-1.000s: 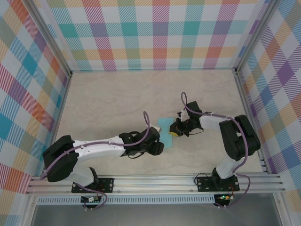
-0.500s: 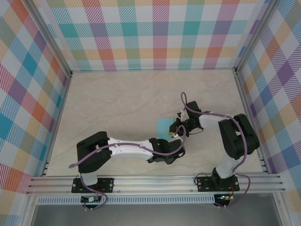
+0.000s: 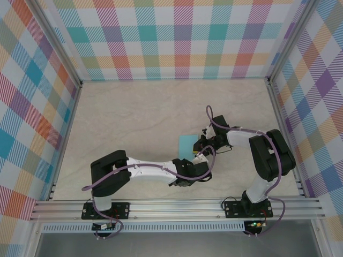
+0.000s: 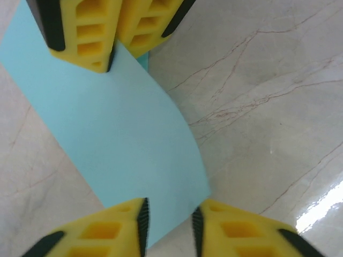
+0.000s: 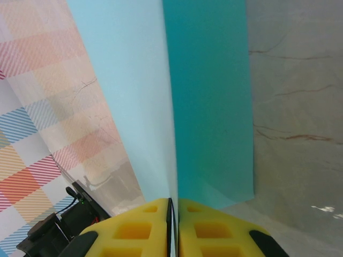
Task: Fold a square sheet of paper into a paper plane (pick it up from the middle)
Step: Third fold the triangle at the center of the table.
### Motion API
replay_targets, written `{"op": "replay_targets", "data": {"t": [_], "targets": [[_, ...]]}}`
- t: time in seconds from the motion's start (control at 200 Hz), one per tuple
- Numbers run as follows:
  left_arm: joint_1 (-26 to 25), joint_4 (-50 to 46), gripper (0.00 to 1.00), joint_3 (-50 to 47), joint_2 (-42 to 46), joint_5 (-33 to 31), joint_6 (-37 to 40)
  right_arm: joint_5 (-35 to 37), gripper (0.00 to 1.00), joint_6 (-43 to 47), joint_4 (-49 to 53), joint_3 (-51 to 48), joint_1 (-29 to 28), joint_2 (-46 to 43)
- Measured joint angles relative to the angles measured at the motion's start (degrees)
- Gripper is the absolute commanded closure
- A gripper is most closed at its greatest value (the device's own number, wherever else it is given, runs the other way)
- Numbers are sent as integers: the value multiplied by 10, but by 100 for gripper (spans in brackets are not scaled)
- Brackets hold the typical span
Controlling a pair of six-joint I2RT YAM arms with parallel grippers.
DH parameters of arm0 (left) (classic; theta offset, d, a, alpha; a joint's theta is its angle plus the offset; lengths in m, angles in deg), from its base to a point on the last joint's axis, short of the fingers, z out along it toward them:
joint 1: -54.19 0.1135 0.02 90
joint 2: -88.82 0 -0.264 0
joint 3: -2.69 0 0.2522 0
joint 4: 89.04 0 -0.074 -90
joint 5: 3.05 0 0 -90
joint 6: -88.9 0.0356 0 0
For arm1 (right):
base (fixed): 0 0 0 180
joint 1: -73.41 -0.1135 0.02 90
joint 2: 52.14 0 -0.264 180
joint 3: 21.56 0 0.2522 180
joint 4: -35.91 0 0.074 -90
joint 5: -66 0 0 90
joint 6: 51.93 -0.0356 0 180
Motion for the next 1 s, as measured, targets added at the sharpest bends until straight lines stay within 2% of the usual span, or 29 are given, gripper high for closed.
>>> {"op": "replay_targets", "data": {"t": [0.065, 0.33, 0.495, 0.555, 0.715, 0.795, 0.95, 1.005], "targets": [[4, 5, 86, -5, 8, 2, -1, 0, 87, 1, 3, 0, 0, 0], [28, 30, 100, -33, 52, 37, 1, 5, 83, 11, 15, 0, 0, 0], [50, 46, 100, -50, 66, 83, 1, 14, 77, 17, 28, 0, 0, -5], [58, 54, 100, -53, 66, 101, 1, 22, 71, 22, 37, 0, 0, -13], [77, 71, 100, -69, 72, 156, 1, 58, 66, 30, 71, 5, 5, -50], [93, 80, 100, -80, 82, 185, 1, 77, 68, 31, 83, 15, 9, -67], [125, 99, 100, -88, 97, 242, 1, 78, 83, 37, 84, 47, 9, -70], [134, 108, 100, -90, 101, 259, 1, 68, 85, 42, 82, 63, 9, -57]]}}
